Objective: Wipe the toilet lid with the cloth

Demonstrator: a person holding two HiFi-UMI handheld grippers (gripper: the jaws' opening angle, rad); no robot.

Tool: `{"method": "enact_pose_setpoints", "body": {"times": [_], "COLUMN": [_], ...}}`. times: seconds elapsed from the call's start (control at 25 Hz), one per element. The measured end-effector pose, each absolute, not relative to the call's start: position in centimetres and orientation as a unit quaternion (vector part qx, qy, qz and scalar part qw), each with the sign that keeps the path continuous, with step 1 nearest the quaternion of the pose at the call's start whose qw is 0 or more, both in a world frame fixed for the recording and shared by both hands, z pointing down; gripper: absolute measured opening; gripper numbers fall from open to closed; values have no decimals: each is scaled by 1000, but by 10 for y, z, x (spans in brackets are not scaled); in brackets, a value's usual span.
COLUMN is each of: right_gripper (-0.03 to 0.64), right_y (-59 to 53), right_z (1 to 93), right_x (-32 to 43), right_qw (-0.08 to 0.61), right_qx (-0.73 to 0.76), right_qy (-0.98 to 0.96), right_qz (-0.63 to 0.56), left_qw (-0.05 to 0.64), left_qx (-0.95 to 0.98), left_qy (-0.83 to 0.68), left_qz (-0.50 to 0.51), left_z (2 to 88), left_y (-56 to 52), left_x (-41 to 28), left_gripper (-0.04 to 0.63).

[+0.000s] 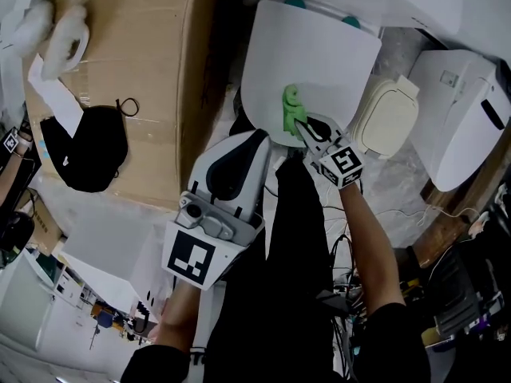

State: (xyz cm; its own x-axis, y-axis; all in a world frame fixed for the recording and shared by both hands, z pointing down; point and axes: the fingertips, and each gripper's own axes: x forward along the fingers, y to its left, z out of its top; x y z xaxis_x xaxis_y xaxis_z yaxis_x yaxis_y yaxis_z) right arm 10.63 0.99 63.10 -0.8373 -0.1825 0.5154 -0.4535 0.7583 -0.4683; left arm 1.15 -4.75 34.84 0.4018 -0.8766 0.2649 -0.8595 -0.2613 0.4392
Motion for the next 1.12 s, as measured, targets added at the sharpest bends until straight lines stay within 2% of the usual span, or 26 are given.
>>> {"method": "enact_pose_setpoints", "body": {"times": [0.24,0.48,0.56,0.68,0.92,1.12], "right_gripper": [51,51,51,51,51,51], "right_y": [-113,-213,-234,-249,-238,-235], "right_z": [594,585,590,616,699,715], "right_x": [179,268,294,308,286,277], "right_qw": [108,70,87,157,285,283], "right_qx": [360,528,573,588,508,497], "right_qy": [-869,-796,-769,-756,-762,-766], "right_qz": [322,289,269,243,282,294], "left_qw": [268,267,269,272,277,282], "left_qx": [796,799,799,798,798,796], "left_qy": [-542,-538,-538,-537,-536,-536], "left_qz": [-17,-12,-12,-10,-3,-2], "left_z": [347,347,349,352,356,360], "left_y": [-60,-73,-78,-84,-92,-95], "left_x": [14,16,16,16,17,18], "left_gripper": [-2,-2,-2,-2,-2,-2]}}
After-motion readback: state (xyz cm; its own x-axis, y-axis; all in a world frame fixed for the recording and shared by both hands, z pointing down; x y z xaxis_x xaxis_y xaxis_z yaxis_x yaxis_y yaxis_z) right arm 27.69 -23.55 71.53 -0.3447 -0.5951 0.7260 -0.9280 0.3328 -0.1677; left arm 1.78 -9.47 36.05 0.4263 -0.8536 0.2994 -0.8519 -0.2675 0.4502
